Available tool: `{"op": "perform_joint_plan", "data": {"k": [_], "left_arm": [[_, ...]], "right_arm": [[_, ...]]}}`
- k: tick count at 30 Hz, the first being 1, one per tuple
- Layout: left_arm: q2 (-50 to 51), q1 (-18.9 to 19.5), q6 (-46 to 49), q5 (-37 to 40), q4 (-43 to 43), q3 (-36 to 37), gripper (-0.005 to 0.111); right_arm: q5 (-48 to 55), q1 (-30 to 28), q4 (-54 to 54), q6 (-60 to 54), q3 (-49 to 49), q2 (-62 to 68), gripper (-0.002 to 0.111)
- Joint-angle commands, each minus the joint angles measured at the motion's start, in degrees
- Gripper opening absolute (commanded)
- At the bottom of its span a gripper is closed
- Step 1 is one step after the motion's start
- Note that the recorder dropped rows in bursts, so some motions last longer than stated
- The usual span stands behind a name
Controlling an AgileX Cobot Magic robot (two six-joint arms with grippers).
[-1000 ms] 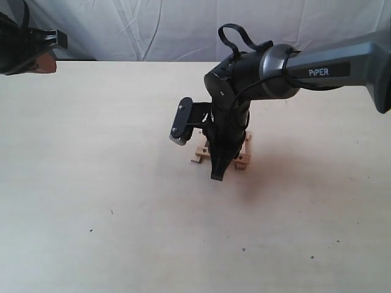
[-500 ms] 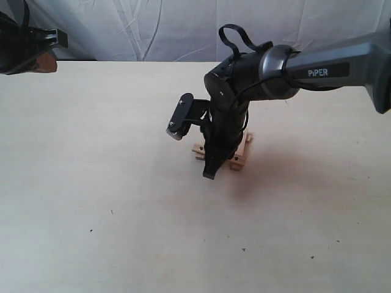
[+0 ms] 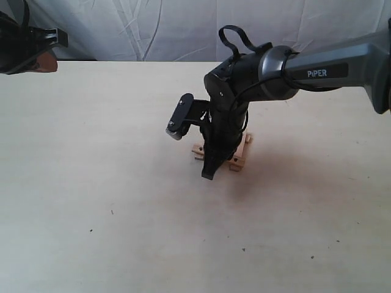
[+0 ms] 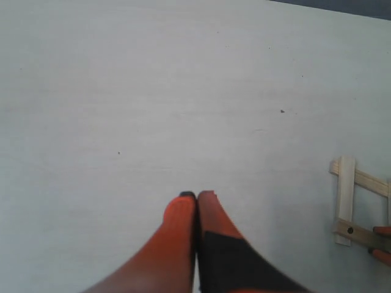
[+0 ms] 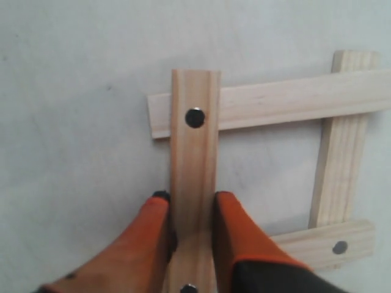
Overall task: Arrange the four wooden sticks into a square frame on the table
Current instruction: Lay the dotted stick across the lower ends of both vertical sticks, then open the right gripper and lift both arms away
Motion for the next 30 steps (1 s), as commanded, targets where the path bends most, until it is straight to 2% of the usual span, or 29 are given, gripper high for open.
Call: {"op": "perform_joint_plan", "data": {"k": [1, 3, 4, 8, 12, 14, 18, 23, 25, 30], "left_arm": [[-0.53, -0.04, 0.00, -0.49, -1.26, 0.17, 0.000], [-0.53, -0.04, 0.00, -0.49, -1.54, 0.17, 0.000], [-0.53, -0.04, 0.00, -0.49, -1.54, 0.17, 0.000], [-0.53, -0.04, 0.00, -0.14, -1.66, 0.17, 0.000], [-0.53, -1.26, 1.29, 0.52, -2.59, 0.17, 0.000], [-0.53, -3.21, 3.55, 1.02, -3.62, 0.17, 0.000], [-0.53, -8.03, 5.15, 1.14, -3.72, 0.17, 0.000], [-0.53, -13.08, 5.15, 3.07, -1.60, 0.17, 0.000], [-0.53, -14.20, 5.15, 3.05, -0.06, 0.17, 0.000], [-0.53, -14.20, 4.74, 3.55, 2.14, 0.24, 0.000]], "right_arm": [[0.30, -0.30, -0.29, 1.63, -0.44, -0.20, 0.037], [-0.04, -0.30, -0.29, 3.78, -0.44, -0.74, 0.046], [-0.36, -0.30, -0.29, 5.07, -0.44, -1.07, 0.047], [0.48, -0.30, -0.16, 12.06, -0.44, -4.49, 0.040], [3.77, -0.30, 0.21, 19.93, -0.44, -8.45, 0.017], [5.60, -0.30, 0.21, 23.98, -0.32, -10.17, 0.000], [6.72, -0.80, 1.33, 29.50, 1.67, -13.45, -0.001], [6.01, -5.16, 6.47, 30.05, 7.34, -19.34, -0.001], [5.87, -7.68, 8.83, 30.05, 9.79, -22.44, -0.001], [4.45, -13.12, 10.31, 30.75, 16.37, -31.43, -0.001]]}}
